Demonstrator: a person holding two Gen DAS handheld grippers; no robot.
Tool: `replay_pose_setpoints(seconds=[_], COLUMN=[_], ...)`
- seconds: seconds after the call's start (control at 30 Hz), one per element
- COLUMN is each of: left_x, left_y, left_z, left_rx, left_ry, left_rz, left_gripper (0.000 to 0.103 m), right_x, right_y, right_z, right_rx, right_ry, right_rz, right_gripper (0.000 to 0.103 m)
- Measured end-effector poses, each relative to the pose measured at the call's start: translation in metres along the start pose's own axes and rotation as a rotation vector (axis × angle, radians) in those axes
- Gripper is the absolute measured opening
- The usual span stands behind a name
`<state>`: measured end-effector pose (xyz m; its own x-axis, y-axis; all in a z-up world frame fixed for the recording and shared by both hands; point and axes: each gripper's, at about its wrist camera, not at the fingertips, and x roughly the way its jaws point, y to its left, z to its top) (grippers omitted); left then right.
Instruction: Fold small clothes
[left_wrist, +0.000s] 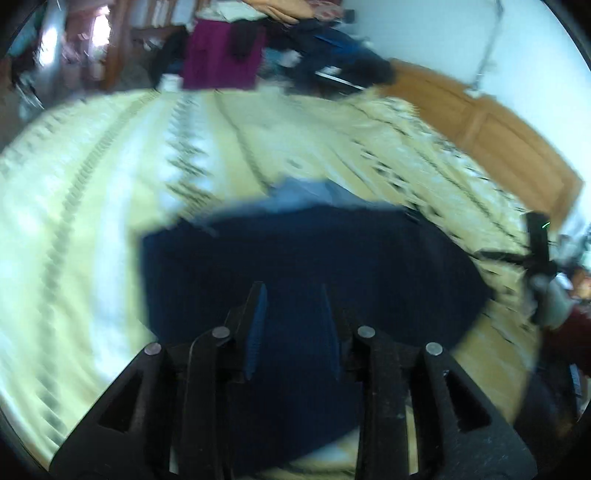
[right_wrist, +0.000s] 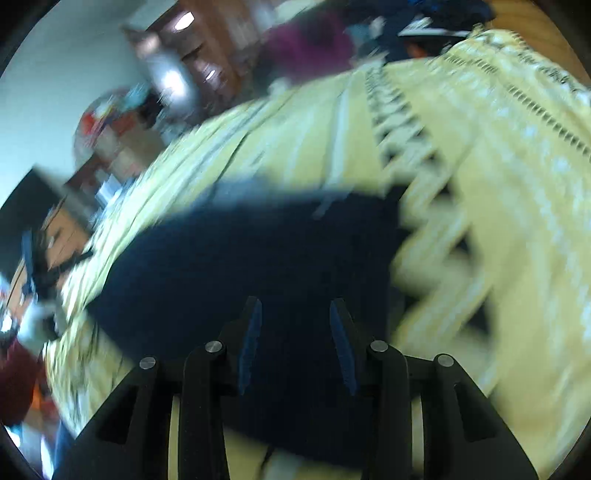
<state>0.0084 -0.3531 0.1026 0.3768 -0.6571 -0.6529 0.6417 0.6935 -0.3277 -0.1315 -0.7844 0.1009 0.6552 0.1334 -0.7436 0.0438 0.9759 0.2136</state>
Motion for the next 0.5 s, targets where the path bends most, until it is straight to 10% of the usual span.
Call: replay_pose_setpoints(seconds=[0.13,0.23,0.4,0.5], left_x=[0.017,-0.008,-0.061,-0.094], left_y=[0.028,0.086,0.108,0.115], left_z=[-0.048,-0.077,-0.105,-0.123], left_rx=[-0.148,-0.384,-0.419,-0.504], left_ry=[0.096,0.051,0.058,0.009], left_rz=[0.084,0.094,0.221,0.234], left_gripper=[0.030,0.000,0.010,0.017], right_x=[0.019,0.007,-0.016,-0.029], right_y=[0.011,-0.017,-0.024,-0.005], right_z=[-0.058,-0.070,-0.085,-0.087], right_rx=[0.023,0.146,0.131,0.105], right_ry=[0.098,0.065,0.124,0.144], right_rz=[0.003,0.052,-0.019,-0.109], right_gripper=[0.042,0.041,0.042,0.062])
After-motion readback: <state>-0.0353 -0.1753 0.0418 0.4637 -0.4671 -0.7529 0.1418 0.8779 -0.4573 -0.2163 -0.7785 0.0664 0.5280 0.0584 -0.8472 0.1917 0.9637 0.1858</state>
